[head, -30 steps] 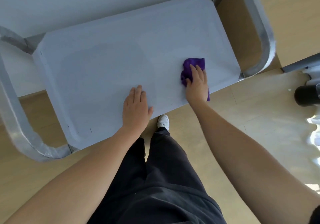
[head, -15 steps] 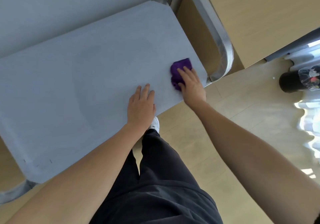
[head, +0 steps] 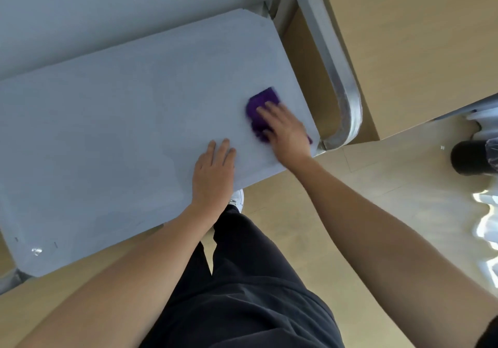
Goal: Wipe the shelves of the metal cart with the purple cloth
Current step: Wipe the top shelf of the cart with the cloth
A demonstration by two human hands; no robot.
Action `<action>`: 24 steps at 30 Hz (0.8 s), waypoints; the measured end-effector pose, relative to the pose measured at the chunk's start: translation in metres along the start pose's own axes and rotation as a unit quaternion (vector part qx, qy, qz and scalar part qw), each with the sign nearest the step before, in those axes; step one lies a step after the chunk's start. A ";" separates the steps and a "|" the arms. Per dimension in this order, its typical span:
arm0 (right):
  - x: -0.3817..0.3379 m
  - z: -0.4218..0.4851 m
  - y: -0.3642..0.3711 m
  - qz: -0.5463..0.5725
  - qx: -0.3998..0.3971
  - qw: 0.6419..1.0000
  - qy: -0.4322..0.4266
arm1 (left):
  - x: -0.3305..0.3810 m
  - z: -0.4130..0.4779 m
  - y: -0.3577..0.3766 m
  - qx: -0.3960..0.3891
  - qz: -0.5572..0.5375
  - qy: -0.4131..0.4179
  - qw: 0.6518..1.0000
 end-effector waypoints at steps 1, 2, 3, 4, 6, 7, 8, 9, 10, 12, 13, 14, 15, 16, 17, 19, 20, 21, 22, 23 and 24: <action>0.013 0.005 -0.004 0.005 0.023 0.997 0.072 | 0.000 0.001 0.000 0.000 -0.003 -0.002 1.000; 0.020 0.008 -0.005 0.002 0.043 0.990 0.137 | 0.000 0.001 0.001 -0.001 -0.004 -0.003 1.000; 0.017 0.009 -0.004 -0.010 0.059 0.981 0.186 | 0.001 0.001 0.000 0.000 -0.003 -0.002 1.000; 0.006 0.009 0.000 -0.024 0.064 0.975 0.213 | 0.001 0.002 -0.001 0.000 -0.004 -0.002 1.000; -0.032 0.007 0.014 -0.018 0.047 0.983 0.177 | -0.002 0.002 -0.005 0.000 -0.013 -0.002 1.000; -0.054 0.006 0.023 -0.005 0.027 0.993 0.115 | -0.005 0.003 -0.007 -0.001 -0.021 -0.001 1.000; -0.071 0.005 0.031 0.006 -0.001 0.999 0.034 | -0.008 0.004 -0.010 -0.002 -0.030 -0.001 1.000; -0.080 0.006 0.036 0.017 -0.034 0.998 -0.048 | -0.014 0.004 -0.013 -0.003 -0.039 -0.007 0.999; -0.080 0.013 0.038 0.030 -0.057 0.992 -0.108 | -0.022 0.004 -0.015 -0.003 -0.046 -0.024 0.999; -0.064 0.031 0.032 0.038 -0.066 0.985 -0.155 | -0.049 0.001 -0.021 0.005 -0.052 -0.085 0.995; -0.053 0.041 0.028 0.031 -0.056 0.988 -0.141 | -0.064 -0.002 -0.024 0.011 -0.048 -0.117 0.992; -0.041 0.051 0.023 0.027 -0.041 0.994 -0.099 | -0.078 -0.005 -0.027 0.015 -0.041 -0.145 0.989; -0.031 0.058 0.019 0.026 -0.025 0.999 -0.032 | -0.091 -0.009 -0.029 0.016 -0.034 -0.163 0.986; -0.024 0.063 0.017 0.023 -0.003 0.999 0.048 | -0.099 -0.011 -0.030 0.012 -0.032 -0.173 0.984; -0.024 0.064 0.018 0.013 0.018 0.992 0.126 | -0.104 -0.012 -0.029 0.007 -0.032 -0.172 0.985; -0.051 0.057 0.027 -0.019 0.030 0.978 0.204 | -0.107 -0.011 -0.028 -0.001 -0.027 -0.161 0.987; -0.076 0.052 0.036 -0.018 0.032 0.983 0.180 | -0.106 -0.011 -0.027 -0.002 -0.024 -0.158 0.987; -0.106 0.047 0.045 0.002 0.031 0.992 0.120 | -0.105 -0.011 -0.026 -0.001 -0.022 -0.158 0.987; -0.137 0.038 0.058 0.023 0.012 0.999 0.035 | -0.105 -0.012 -0.026 0.002 -0.021 -0.161 0.987; -0.163 0.027 0.069 0.036 -0.020 0.997 -0.059 | -0.105 -0.013 -0.025 0.007 -0.020 -0.163 0.986; -0.178 0.019 0.077 0.046 -0.059 0.989 -0.131 | -0.106 -0.015 -0.026 0.011 -0.021 -0.163 0.986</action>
Point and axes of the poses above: each hand's wrist, its own z-axis towards the middle knuckle, its own y-axis out of the palm, x = y × z, the point moved 6 cm from there along z, towards the middle knuckle, and after that the axes turned 8 degrees about x, right-handed, at the moved point
